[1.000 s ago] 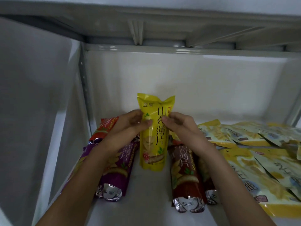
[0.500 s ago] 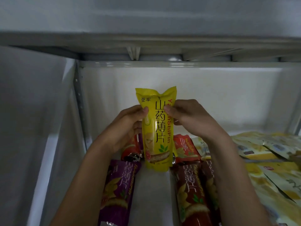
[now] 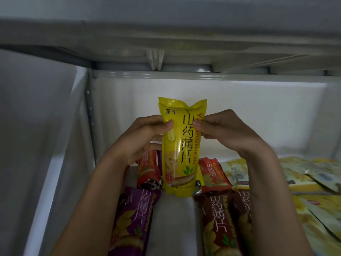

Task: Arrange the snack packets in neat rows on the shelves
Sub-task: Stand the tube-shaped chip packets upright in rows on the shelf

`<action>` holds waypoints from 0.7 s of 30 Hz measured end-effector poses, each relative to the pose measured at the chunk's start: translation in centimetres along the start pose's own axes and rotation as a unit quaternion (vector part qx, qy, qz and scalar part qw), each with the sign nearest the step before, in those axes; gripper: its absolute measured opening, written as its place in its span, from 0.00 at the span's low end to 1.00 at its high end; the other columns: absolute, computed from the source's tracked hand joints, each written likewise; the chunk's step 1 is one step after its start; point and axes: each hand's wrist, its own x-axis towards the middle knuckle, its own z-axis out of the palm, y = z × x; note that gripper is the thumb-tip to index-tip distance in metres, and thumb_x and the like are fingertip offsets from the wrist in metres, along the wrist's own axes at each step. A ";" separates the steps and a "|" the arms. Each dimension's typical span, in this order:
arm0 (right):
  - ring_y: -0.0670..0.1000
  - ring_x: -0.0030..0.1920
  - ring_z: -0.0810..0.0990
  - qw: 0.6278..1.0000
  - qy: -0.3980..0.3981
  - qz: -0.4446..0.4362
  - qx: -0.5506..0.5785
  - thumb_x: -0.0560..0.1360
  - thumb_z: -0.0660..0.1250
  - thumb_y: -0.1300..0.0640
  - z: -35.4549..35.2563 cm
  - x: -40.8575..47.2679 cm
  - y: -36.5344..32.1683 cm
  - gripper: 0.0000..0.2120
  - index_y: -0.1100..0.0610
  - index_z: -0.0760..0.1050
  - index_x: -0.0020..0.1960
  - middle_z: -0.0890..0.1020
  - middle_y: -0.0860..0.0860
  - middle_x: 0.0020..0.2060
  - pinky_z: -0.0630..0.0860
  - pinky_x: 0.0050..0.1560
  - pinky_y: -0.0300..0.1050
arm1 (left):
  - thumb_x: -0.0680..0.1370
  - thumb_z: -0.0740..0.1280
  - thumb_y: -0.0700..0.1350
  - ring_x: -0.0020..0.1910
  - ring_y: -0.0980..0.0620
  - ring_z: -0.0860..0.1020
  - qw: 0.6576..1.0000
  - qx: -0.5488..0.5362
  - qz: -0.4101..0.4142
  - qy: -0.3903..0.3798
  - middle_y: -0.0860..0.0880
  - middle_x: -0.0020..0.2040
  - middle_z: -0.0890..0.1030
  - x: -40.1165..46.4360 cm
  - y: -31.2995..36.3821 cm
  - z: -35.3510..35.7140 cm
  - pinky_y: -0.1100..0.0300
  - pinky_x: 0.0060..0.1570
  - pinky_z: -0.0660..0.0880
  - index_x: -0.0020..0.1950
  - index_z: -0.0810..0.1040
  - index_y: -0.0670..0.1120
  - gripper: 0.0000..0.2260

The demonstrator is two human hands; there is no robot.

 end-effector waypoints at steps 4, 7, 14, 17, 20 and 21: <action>0.50 0.52 0.87 1.000 -0.013 0.007 0.015 0.80 0.69 0.51 -0.5 -0.4 -0.2 0.10 0.54 0.88 0.53 0.89 0.49 0.46 0.82 0.62 0.57 | 0.83 0.67 0.48 0.56 0.50 0.86 0.999 0.031 0.024 -0.014 0.46 0.56 0.88 -0.4 0.5 0.4 0.61 0.49 0.82 0.61 0.83 0.40 0.14; 0.49 0.52 0.87 0.999 -0.028 0.000 0.023 0.77 0.69 0.47 -0.9 -0.7 -0.7 0.14 0.53 0.87 0.54 0.89 0.49 0.48 0.82 0.61 0.55 | 0.84 0.66 0.45 0.56 0.48 0.86 0.998 0.019 0.054 -0.013 0.46 0.56 0.88 -0.6 0.9 0.7 0.56 0.53 0.83 0.62 0.84 0.43 0.11; 0.50 0.55 0.86 0.993 0.028 -0.041 0.106 0.77 0.71 0.49 -0.7 -0.6 -1.1 0.13 0.52 0.85 0.59 0.88 0.51 0.51 0.82 0.60 0.48 | 0.83 0.66 0.42 0.54 0.46 0.87 0.997 0.024 0.068 -0.017 0.43 0.56 0.88 -0.6 1.0 0.8 0.54 0.53 0.84 0.62 0.84 0.41 0.11; 0.49 0.42 0.85 0.985 0.068 -0.077 0.142 0.77 0.73 0.59 -0.1 -0.2 -1.4 0.05 0.58 0.86 0.51 0.88 0.52 0.40 0.83 0.49 0.42 | 0.83 0.66 0.42 0.57 0.45 0.86 0.995 0.061 0.071 -0.044 0.44 0.57 0.87 -0.5 0.8 1.0 0.50 0.58 0.83 0.64 0.83 0.42 0.11; 0.51 0.36 0.84 0.981 0.107 -0.089 0.134 0.77 0.74 0.58 0.1 -0.1 -1.5 0.05 0.58 0.86 0.45 0.87 0.55 0.35 0.83 0.43 0.43 | 0.83 0.66 0.41 0.58 0.46 0.86 0.992 0.076 0.087 -0.052 0.46 0.58 0.87 -0.6 0.9 1.3 0.50 0.60 0.82 0.65 0.83 0.43 0.12; 0.52 0.34 0.83 0.979 0.128 -0.091 0.131 0.78 0.74 0.58 0.1 0.0 -1.5 0.07 0.60 0.86 0.44 0.86 0.57 0.34 0.83 0.42 0.47 | 0.83 0.66 0.41 0.58 0.47 0.86 0.991 0.078 0.097 -0.055 0.46 0.58 0.87 -0.7 0.9 1.3 0.52 0.59 0.83 0.66 0.82 0.42 0.12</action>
